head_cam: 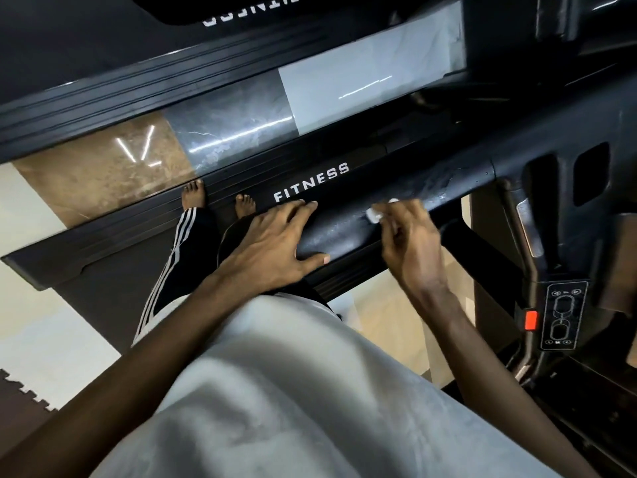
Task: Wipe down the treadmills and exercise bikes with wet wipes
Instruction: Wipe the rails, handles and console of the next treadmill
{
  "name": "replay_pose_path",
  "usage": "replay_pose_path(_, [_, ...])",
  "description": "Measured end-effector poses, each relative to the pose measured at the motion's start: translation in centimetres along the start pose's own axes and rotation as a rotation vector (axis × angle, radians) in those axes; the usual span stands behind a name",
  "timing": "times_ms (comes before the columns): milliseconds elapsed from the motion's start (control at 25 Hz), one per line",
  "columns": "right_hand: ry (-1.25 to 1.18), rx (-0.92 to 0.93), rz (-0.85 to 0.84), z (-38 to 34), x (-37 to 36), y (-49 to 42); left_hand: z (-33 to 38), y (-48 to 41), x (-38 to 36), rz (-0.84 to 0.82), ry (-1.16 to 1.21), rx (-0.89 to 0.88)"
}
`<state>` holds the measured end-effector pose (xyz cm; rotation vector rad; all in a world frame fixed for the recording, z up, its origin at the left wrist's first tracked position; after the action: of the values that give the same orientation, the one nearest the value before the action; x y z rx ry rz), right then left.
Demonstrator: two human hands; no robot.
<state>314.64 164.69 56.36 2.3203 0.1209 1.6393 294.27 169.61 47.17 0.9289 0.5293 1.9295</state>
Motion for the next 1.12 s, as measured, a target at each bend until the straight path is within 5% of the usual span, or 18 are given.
replay_pose_path(80, [0.032, -0.123, 0.1, 2.1, 1.3, -0.2, 0.8, 0.5, -0.9, 0.06, -0.036, 0.005])
replay_pose_path(280, [0.1, -0.01, -0.159, -0.9, -2.0, 2.1, 1.1, 0.7, -1.9, 0.197, -0.103, 0.019])
replay_pose_path(440, [0.046, -0.121, -0.116, 0.8, -1.8, 0.4, 1.3, 0.6, -2.1, 0.23, -0.119, 0.027])
replay_pose_path(640, [0.064, 0.168, -0.199, 0.9, -2.1, -0.4, 1.4, 0.5, -1.8, 0.217, -0.111, 0.048])
replay_pose_path(760, [0.164, 0.088, -0.223, 1.6, -1.7, -2.0, 1.5, 0.5, -1.9, 0.218, -0.112, 0.054])
replay_pose_path(1120, [0.289, 0.231, -0.686, 1.6, -2.9, -7.1, 1.7, -1.0, -2.1, 0.098, -0.13, 0.181])
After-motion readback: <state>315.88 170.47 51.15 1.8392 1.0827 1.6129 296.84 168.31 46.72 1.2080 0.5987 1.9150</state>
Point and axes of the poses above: each hand's wrist, its own y-axis away from the middle knuckle, its own x-axis out of the back of the hand, z = x × y, the point moved 2 cm from there along -y, towards the middle knuckle, and after that the axes turned 14 degrees about x, right-handed, at the moved point
